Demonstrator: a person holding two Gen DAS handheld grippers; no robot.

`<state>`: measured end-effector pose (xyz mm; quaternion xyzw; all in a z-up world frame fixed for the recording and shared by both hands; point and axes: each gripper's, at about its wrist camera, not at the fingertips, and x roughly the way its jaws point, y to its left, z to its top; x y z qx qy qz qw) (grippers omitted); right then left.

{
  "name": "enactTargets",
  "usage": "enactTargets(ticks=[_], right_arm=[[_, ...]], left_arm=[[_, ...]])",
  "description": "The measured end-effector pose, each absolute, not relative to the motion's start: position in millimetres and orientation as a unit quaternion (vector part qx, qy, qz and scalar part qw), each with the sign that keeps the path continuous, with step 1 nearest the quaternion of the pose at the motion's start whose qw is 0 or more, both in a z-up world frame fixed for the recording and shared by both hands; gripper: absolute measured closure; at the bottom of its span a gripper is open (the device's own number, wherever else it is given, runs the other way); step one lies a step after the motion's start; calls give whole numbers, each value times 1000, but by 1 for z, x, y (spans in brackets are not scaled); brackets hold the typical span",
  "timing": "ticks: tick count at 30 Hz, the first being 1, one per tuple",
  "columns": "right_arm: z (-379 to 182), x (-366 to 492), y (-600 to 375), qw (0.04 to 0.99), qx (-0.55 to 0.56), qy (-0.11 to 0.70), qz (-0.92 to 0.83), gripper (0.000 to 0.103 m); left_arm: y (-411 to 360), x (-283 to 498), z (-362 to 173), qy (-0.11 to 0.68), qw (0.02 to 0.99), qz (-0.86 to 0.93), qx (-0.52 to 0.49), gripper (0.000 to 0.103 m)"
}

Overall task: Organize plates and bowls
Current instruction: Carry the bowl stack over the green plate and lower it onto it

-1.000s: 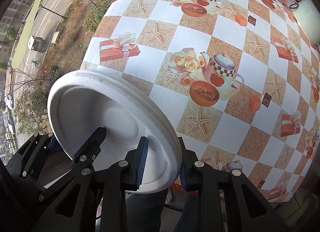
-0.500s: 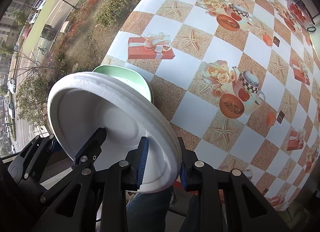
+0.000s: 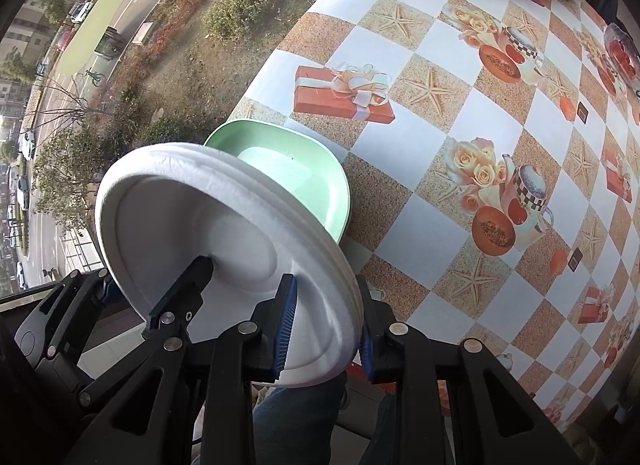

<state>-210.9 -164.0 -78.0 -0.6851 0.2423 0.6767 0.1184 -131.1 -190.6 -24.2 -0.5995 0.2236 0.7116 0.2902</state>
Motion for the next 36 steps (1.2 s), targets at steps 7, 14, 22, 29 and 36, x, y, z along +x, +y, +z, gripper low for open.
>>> enactTargets(ticks=[7,14,22,29,36], right_arm=[[-91,-218,-170,110,-697,237,667,73],[-102,-226,-168,107,-701,241,663,73],[-111,-234,-169,107,-704,242,659,73],[-116,-237,-170,108,-707,241,656,73],[-118,-243,-172,110,-709,239,655,73]], left_arm=[[-199,-137,-37,216,279,700,-621,63],[-197,-146,-49,221,273,692,-630,63],[-197,-155,-59,226,267,686,-638,63],[-197,-159,-67,233,265,681,-642,63],[-198,-165,-74,229,267,678,-645,63]])
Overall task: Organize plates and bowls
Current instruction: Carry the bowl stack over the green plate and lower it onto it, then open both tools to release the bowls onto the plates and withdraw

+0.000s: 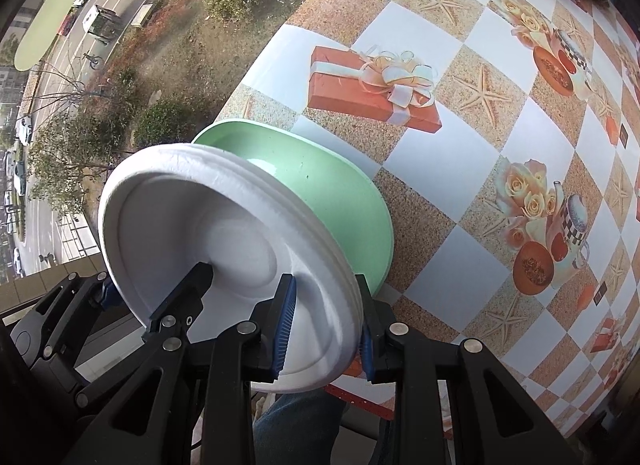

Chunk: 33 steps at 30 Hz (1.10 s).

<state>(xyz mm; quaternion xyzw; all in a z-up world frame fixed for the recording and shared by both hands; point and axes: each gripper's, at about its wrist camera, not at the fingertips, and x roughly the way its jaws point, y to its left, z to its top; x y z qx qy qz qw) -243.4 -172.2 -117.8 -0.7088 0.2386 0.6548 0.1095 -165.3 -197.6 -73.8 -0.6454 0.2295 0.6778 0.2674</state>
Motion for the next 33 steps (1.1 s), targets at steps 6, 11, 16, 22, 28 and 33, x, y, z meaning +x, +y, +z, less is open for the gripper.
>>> enactTargets(ticks=[6,11,16,22,28,33], right_arm=[[-117,-244,-175,106,-710,239,654,73],[-111,-246,-174,100,-706,235,660,70],[-98,-245,-172,92,-692,237,676,29],[-84,-246,-175,88,-683,230,687,26],[-64,-240,-177,107,-669,181,713,0],[-45,-227,-174,126,-649,140,737,0]], left_arm=[[-202,-166,-77,228,275,678,-642,62],[-206,-167,-70,231,273,696,-622,47],[-214,-170,-57,213,273,716,-606,24],[-212,-174,-57,216,250,707,-625,17],[-206,-164,-36,238,255,729,-589,17],[-200,-161,-40,268,240,699,-618,17]])
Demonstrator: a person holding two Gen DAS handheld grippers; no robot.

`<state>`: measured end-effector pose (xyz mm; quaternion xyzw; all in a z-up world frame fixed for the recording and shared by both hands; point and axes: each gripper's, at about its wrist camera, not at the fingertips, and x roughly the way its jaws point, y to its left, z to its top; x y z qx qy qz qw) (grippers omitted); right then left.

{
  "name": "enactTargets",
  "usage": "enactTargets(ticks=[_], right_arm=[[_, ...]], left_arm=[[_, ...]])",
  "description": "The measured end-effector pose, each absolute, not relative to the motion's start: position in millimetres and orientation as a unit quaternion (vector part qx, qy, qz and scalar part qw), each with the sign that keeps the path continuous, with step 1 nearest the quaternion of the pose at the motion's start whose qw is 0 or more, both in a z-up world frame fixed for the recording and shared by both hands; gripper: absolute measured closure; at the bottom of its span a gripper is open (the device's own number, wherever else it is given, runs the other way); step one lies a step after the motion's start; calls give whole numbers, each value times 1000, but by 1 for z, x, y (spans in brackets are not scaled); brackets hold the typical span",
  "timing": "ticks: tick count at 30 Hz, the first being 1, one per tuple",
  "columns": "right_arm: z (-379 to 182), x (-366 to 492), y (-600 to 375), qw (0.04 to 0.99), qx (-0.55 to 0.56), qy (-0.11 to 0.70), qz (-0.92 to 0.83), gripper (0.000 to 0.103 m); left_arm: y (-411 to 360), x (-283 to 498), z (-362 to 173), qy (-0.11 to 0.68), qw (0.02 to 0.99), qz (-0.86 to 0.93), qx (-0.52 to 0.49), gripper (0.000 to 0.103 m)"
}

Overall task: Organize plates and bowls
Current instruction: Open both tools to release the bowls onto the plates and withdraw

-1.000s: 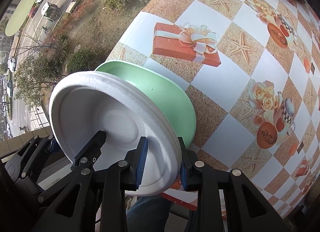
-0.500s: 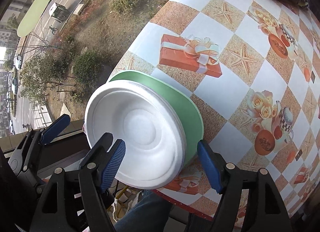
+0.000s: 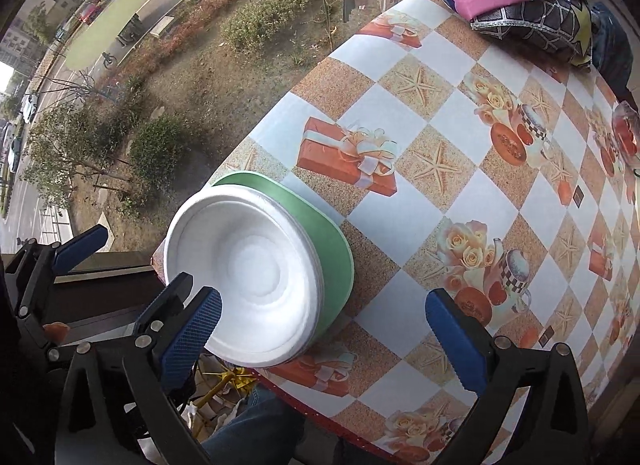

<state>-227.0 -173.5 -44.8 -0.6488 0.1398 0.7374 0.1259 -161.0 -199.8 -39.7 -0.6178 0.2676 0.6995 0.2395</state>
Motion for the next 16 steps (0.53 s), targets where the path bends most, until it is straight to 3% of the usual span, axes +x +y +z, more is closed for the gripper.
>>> enactTargets(ticks=[12,16], right_arm=[[-36,-206,-156,130,-636,161,744,0],[-36,-204,-152,125,-633,167,746,0]], left_arm=[[-198,-148,-33,268,248,697,-617,17],[-203,-152,-20,227,261,720,-602,17]])
